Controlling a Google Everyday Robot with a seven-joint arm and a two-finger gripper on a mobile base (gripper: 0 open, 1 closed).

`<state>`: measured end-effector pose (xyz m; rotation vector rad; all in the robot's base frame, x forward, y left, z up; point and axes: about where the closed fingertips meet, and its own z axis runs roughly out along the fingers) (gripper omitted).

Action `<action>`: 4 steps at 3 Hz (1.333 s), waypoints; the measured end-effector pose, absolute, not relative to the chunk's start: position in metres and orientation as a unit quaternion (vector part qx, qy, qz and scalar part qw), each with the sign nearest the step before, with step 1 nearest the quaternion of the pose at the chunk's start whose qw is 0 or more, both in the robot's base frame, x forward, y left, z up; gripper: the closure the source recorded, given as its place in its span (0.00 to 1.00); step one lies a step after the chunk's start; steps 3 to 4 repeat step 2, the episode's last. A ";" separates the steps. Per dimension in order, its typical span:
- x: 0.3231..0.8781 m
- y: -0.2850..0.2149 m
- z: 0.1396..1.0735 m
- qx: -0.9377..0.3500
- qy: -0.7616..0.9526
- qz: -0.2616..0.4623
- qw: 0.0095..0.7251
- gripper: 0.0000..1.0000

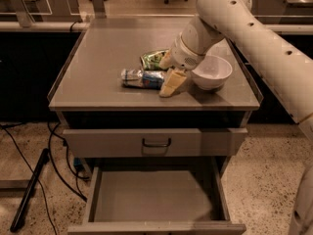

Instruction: Pick redbull can from middle drawer and place on counter

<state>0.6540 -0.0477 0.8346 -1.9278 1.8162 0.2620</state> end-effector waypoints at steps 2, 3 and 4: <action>0.655 -0.049 0.842 -0.703 0.665 0.086 0.239 0.00; 0.655 -0.049 0.842 -0.703 0.665 0.086 0.239 0.00; 0.655 -0.049 0.842 -0.703 0.665 0.086 0.239 0.00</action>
Offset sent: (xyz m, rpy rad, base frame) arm 0.0009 -0.0012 0.0073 -0.0113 -0.0135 -0.0090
